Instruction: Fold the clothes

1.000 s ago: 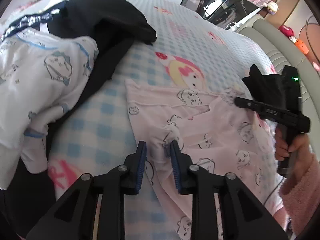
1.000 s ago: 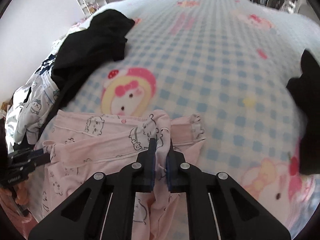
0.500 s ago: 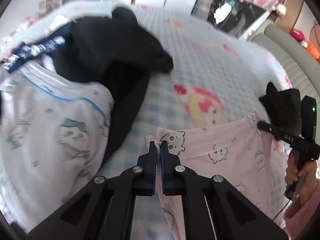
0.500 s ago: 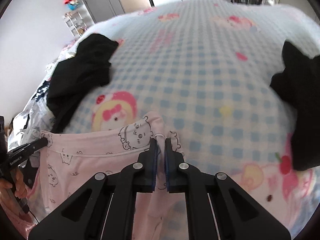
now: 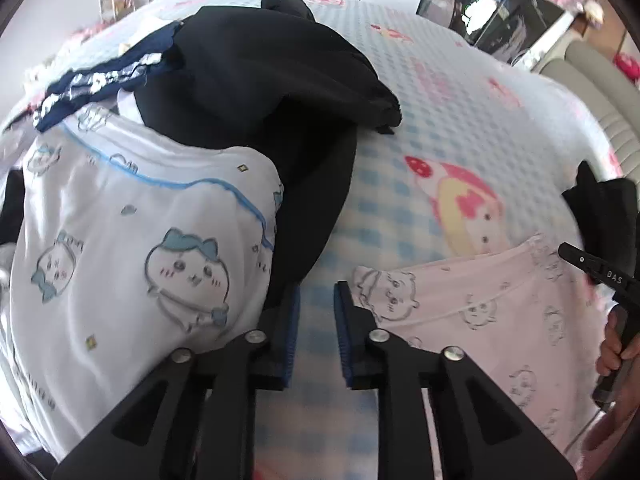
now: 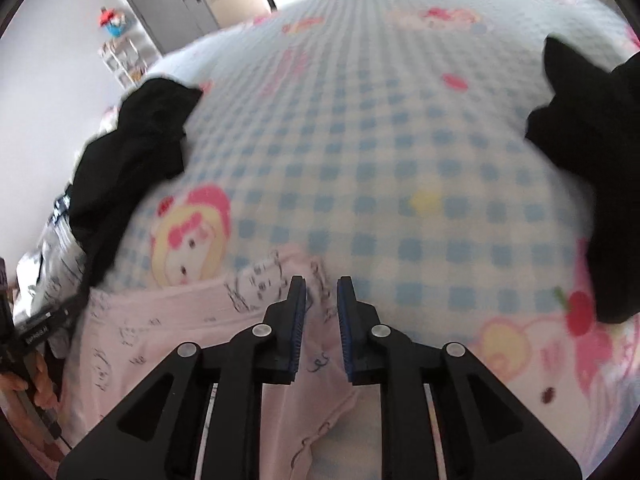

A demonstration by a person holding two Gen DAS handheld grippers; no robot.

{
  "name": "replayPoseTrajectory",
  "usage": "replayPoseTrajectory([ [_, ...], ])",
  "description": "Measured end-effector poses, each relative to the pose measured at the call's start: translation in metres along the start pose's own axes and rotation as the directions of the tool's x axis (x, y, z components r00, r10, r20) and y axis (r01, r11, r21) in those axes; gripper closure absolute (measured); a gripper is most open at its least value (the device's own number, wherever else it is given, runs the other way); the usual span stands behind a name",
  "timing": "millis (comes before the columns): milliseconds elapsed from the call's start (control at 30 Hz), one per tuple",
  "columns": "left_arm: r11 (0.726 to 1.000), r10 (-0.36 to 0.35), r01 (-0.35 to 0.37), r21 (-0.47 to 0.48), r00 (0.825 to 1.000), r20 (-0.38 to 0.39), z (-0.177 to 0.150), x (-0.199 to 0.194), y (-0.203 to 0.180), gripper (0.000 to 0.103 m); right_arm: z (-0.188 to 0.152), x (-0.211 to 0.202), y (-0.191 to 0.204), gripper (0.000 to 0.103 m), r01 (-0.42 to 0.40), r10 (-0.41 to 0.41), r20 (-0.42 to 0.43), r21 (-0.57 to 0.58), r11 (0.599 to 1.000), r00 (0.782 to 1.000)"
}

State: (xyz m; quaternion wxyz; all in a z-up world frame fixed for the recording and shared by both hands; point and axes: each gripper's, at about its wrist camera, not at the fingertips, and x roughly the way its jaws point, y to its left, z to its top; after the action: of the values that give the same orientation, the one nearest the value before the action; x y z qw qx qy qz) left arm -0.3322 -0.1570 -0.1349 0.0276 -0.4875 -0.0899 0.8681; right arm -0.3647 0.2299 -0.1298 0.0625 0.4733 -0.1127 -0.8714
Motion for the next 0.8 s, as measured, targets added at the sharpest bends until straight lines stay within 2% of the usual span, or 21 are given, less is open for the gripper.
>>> replayPoseTrajectory([
  [67,0.998,-0.017,0.014,0.057,0.999,0.045,-0.005,-0.009,-0.014,0.082,0.002,-0.012,0.007,0.080,0.028,-0.027,0.041,-0.029,0.999,0.999],
  [100,0.996,-0.037,0.033,0.089,0.998,0.051,-0.008,-0.010,-0.024,0.082,0.001,-0.014,0.018,0.079,0.031,-0.027,0.049,-0.077,0.997,0.998],
  [133,0.992,-0.068,0.063,0.113,0.997,0.037,-0.010,-0.007,-0.033,0.082,-0.001,-0.017,0.029,0.079,0.033,-0.026,0.056,-0.126,0.991,0.998],
  [200,0.979,-0.127,0.124,0.161,0.992,0.005,-0.014,0.000,-0.051,0.082,-0.008,-0.010,0.055,0.080,0.015,-0.013,0.011,-0.234,0.972,1.000],
  [233,0.973,-0.134,0.135,0.185,0.991,-0.016,-0.017,0.007,-0.060,0.082,-0.015,0.000,0.071,0.081,0.017,-0.027,-0.029,-0.299,0.954,0.999],
  [333,0.974,-0.080,0.095,0.207,0.994,-0.077,-0.021,0.032,-0.064,0.082,-0.033,0.027,0.090,0.082,0.078,-0.123,-0.091,-0.386,0.919,0.988],
  [567,0.980,-0.076,0.092,0.175,0.993,-0.094,-0.020,0.024,-0.028,0.082,-0.029,0.034,0.062,0.083,0.145,-0.186,-0.097,-0.331,0.932,0.978],
  [667,0.982,-0.082,0.094,0.163,0.994,-0.078,-0.020,0.015,-0.026,0.082,-0.025,0.032,0.051,0.083,0.157,-0.194,-0.097,-0.303,0.940,0.976],
  [700,0.980,-0.088,0.098,0.171,0.994,-0.065,-0.020,0.014,-0.034,0.076,-0.023,0.029,0.049,0.083,0.154,-0.189,-0.096,-0.291,0.944,0.977],
  [733,0.979,-0.093,0.101,0.179,0.994,-0.053,-0.020,0.012,-0.042,0.060,-0.024,0.025,0.053,0.082,0.142,-0.175,-0.087,-0.294,0.945,0.981],
  [800,0.974,-0.100,0.105,0.200,0.994,-0.031,-0.020,0.009,-0.058,0.047,-0.025,0.016,0.062,0.080,0.118,-0.145,-0.068,-0.301,0.946,0.987],
])
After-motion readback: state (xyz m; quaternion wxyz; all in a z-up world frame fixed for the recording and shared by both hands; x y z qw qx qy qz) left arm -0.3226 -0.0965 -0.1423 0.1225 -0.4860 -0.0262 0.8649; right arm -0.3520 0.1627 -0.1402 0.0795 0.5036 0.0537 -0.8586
